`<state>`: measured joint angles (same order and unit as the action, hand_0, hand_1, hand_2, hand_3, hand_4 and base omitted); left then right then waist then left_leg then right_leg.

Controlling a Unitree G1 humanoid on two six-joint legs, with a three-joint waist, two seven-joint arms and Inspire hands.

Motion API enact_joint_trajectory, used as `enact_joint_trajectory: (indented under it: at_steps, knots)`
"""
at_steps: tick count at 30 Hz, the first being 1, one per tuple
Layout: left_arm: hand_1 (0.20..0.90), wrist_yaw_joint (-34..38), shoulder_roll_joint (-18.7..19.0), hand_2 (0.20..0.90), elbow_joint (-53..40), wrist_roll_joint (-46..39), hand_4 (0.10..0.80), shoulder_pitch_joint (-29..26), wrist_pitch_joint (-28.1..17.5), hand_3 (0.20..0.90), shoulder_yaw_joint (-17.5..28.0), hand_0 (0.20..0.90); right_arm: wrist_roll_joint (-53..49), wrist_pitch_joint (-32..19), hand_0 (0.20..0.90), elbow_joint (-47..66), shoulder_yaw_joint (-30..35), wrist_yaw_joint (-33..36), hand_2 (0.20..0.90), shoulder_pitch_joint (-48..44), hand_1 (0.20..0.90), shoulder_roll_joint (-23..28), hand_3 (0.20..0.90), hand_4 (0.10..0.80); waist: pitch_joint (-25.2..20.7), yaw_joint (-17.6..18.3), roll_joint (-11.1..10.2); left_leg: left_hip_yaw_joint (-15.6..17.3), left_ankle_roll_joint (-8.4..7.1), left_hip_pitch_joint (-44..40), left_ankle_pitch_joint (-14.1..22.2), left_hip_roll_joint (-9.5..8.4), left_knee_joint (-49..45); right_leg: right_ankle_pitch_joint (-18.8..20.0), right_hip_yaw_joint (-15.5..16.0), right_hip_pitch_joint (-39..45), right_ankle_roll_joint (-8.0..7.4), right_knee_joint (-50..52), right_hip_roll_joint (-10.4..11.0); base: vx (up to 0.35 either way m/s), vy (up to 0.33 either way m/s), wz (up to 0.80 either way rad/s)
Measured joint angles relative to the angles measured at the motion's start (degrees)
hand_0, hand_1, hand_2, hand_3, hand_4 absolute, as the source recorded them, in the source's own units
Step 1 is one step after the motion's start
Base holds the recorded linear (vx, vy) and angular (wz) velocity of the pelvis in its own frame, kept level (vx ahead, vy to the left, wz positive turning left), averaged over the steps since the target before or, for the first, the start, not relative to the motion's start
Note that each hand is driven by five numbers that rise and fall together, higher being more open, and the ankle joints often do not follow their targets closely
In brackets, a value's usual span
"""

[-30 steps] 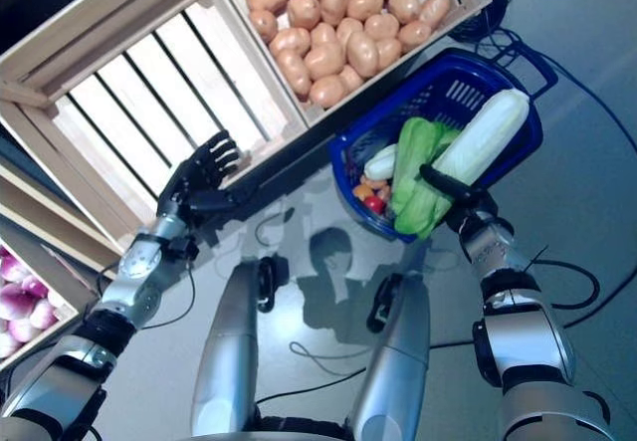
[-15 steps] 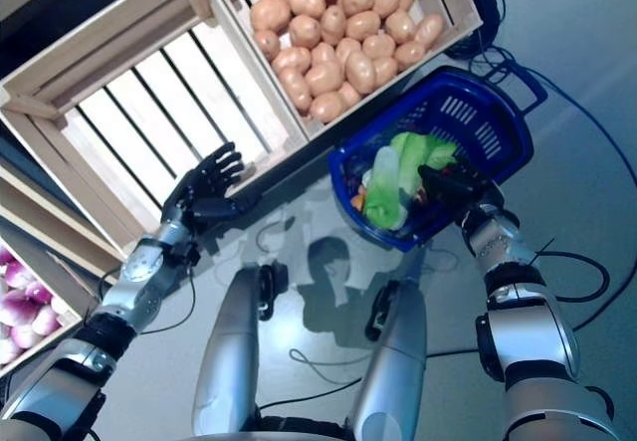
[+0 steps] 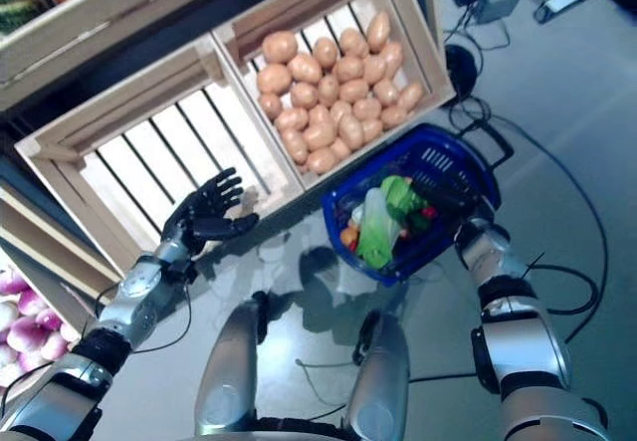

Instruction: Put vegetables into the basket

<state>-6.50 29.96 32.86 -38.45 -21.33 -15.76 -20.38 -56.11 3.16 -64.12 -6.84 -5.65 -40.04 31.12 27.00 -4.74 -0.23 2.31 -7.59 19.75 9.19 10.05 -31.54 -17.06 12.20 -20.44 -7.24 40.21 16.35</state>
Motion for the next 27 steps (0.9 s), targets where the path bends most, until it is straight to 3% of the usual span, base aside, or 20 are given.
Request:
enact_joint_trajectory:
  at_steps: [4,5,10,13,17,24,27]
  knots:
    - [0.9,1.4,-1.0,0.9,0.0,3.8,0.8,2.0,0.9,0.9,0.8,0.9,1.8,-0.1,0.9,3.4,0.2,0.0,0.9,6.5,0.9,-5.6,0.9,0.8,-5.3,0.5,-0.8,2.1,-0.35,-9.7,-5.1,0.83,14.5,5.1,1.4,8.9,-0.66,-13.9,-3.1,0.217,0.01,-0.09]
    - [0.9,1.8,-2.9,0.9,-0.2,4.8,0.8,3.3,1.1,0.9,1.7,0.9,1.8,-1.1,0.9,4.7,1.2,-0.1,0.9,10.2,0.9,-7.8,0.9,0.8,-7.5,0.6,-0.4,2.9,-0.02,-13.8,-7.2,0.81,20.2,7.3,1.8,12.9,-1.1,-19.9,-4.1,0.141,0.045,-0.02]
    - [0.9,2.3,-7.4,0.9,-0.3,8.7,0.8,10.8,1.1,0.9,1.4,0.9,1.5,-4.0,0.9,8.0,1.4,-0.2,0.9,24.2,0.9,-16.0,0.9,0.8,-15.9,0.8,0.1,4.7,0.62,-22.6,-8.8,-0.58,30.4,12.4,2.4,23.5,-2.98,-35.3,-5.3,0.11,0.044,-0.04]
    - [0.9,3.0,-8.1,0.9,-0.2,9.6,0.8,15.1,1.1,0.9,1.6,0.9,1.1,-5.8,0.9,9.2,0.6,-0.5,0.9,30.1,0.9,-20.4,0.9,0.8,-17.9,0.9,0.0,5.5,0.88,-25.2,-9.0,-1.29,33.1,13.9,2.2,26.7,-3.96,-40.0,-5.3,0.045,0.028,-0.06]
    - [0.9,3.7,-9.5,0.9,1.5,10.7,0.8,19.0,1.1,0.9,1.6,0.9,2.0,-6.1,0.9,12.3,-5.0,-0.6,0.9,35.5,0.9,-22.5,0.9,0.8,-19.4,1.5,0.0,6.0,0.9,-26.7,-9.2,-1.6,34.7,14.7,1.9,28.3,-4.29,-42.5,-5.4,0.005,0.012,-0.03]
    - [0.9,2.3,-10.1,0.9,4.9,19.3,0.8,21.3,0.0,0.9,1.1,0.9,4.0,-5.9,0.9,17.3,-7.7,-3.4,0.9,40.1,0.9,-22.7,0.9,0.8,-21.9,4.1,-0.2,6.3,0.85,-27.7,-9.7,-1.72,35.8,15.1,0.6,28.9,-4.47,-43.3,-5.5,-0.003,0.001,-0.03]
    - [0.9,4.5,-12.6,0.9,11.0,23.3,0.8,20.9,-2.4,0.9,-0.8,0.9,3.9,-5.2,0.9,15.6,-9.9,-3.3,0.9,41.9,0.9,-23.8,0.9,0.8,-23.5,5.5,-0.1,6.2,0.93,-28.0,-10.3,-1.77,36.5,15.1,0.6,28.8,-4.51,-43.3,-5.5,0.0,0.0,0.0]
